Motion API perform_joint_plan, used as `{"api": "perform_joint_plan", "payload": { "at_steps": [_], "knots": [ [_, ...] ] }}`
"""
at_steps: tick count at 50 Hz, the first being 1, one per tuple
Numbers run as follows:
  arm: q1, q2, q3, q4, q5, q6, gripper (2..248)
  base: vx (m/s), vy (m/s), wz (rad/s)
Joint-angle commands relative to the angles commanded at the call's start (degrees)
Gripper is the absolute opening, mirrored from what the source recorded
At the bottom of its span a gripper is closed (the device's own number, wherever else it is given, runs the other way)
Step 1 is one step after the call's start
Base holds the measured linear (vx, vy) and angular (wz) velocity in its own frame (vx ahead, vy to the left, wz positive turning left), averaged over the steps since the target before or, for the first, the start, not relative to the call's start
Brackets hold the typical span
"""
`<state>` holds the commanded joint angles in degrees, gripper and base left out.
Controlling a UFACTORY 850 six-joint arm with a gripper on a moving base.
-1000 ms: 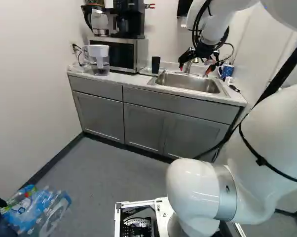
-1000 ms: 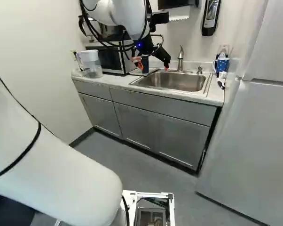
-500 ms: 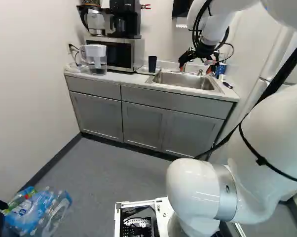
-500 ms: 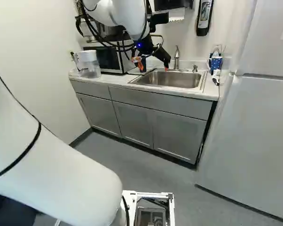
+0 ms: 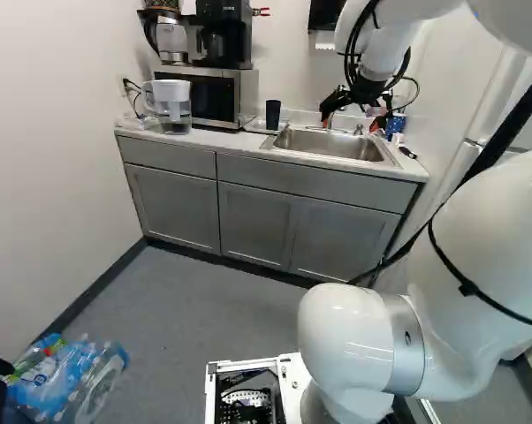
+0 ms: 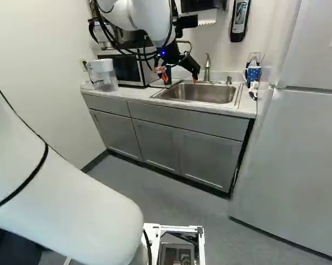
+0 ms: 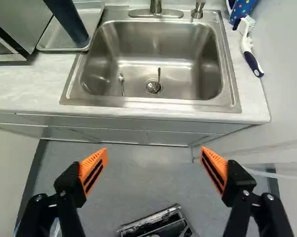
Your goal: Rinse the cup and place it in the tray
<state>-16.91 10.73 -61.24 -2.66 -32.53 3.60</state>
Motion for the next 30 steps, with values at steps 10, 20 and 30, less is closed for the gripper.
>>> {"api": "perform_joint_plan", "payload": {
  "at_steps": [10,20,30],
  "knots": [
    [0.1,0.0,0.2,0.0,0.3,0.0,247,0.000,0.000,0.000],
    [0.3,0.1,0.9,0.0,1.3,-0.1,247,0.000,0.000,0.000],
    [0.6,0.2,1.9,0.1,2.8,-0.1,247,0.000,0.000,0.000]
  ]
}}
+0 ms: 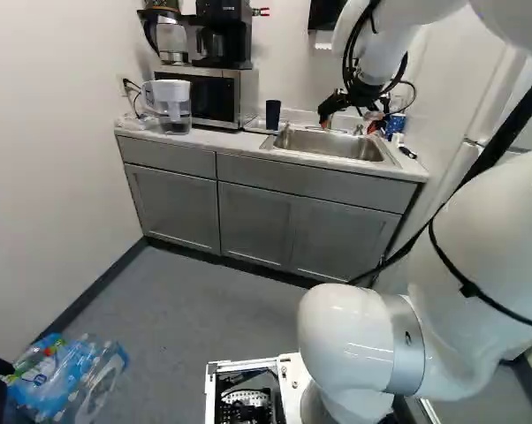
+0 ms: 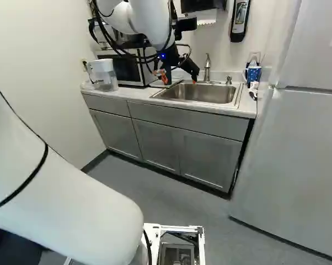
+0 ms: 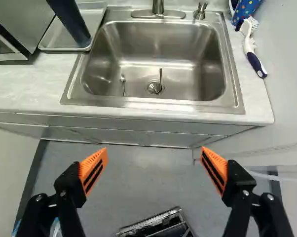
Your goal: Rinse the cup and place it in the tray
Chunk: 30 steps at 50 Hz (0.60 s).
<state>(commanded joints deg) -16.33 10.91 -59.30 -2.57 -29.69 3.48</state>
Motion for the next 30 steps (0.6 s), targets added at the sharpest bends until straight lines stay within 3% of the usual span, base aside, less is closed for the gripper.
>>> {"api": "perform_joint_plan", "payload": {
  "at_steps": [30],
  "knots": [
    [1.8,0.6,5.9,0.3,8.7,-0.4,247,0.000,0.000,0.000]
  ]
}}
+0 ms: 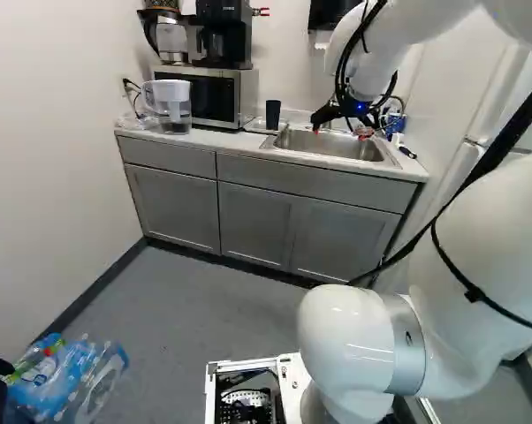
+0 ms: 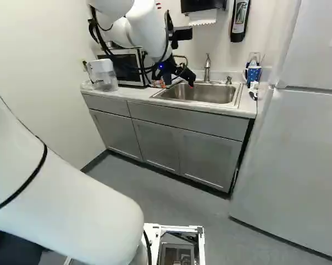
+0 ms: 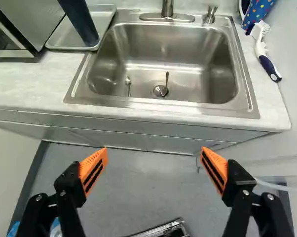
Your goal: Rinse the cup and place it in the tray
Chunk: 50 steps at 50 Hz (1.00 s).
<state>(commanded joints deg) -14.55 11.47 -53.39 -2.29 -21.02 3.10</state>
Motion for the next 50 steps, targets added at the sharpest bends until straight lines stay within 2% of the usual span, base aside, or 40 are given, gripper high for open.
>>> {"api": "perform_joint_plan", "payload": {
  "at_steps": [25,50],
  "knots": [
    [2.4,0.7,7.9,0.4,11.6,-0.5,247,0.000,0.000,0.000],
    [5.6,1.7,18.5,0.9,27.2,-1.2,247,0.000,0.000,0.000]
  ]
}}
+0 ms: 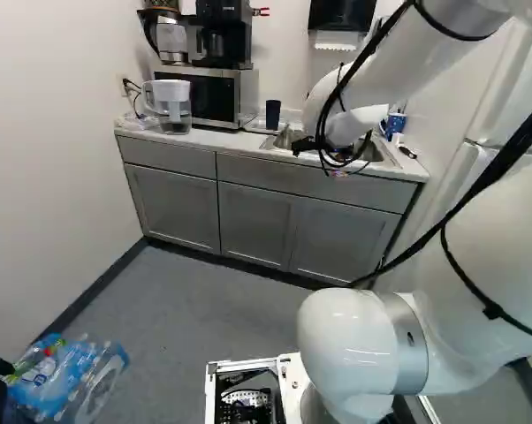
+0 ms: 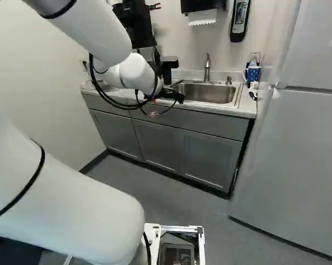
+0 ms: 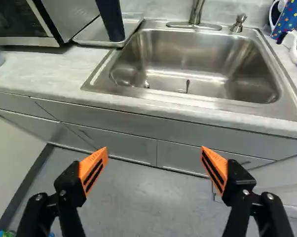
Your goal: Rinse the cup and place it in the tray
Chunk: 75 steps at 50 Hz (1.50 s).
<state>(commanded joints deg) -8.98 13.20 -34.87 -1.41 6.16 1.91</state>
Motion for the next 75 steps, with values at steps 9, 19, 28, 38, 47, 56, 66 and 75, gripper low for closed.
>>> {"api": "perform_joint_plan", "payload": {
  "at_steps": [9,19,28,38,47,56,66,75],
  "knots": [
    [1.3,0.4,4.5,0.2,6.5,-0.3,247,0.000,0.000,0.000],
    [2.7,0.8,8.9,0.4,13.1,-0.6,247,0.000,0.000,0.000],
    [3.8,1.2,12.6,0.6,18.5,-0.8,247,0.000,0.000,0.000],
    [4.9,1.5,16.3,0.8,23.9,-1.0,247,0.000,0.000,0.000],
    [5.8,1.8,19.2,0.9,28.2,-1.2,247,0.000,0.000,0.000],
    [6.5,2.0,21.8,1.0,31.9,-1.4,247,0.000,0.000,0.000],
    [7.3,2.3,24.2,1.1,35.6,-1.6,247,0.000,0.000,0.000],
    [7.8,2.4,26.1,1.2,38.3,-1.7,247,0.000,0.000,0.000]
  ]
}}
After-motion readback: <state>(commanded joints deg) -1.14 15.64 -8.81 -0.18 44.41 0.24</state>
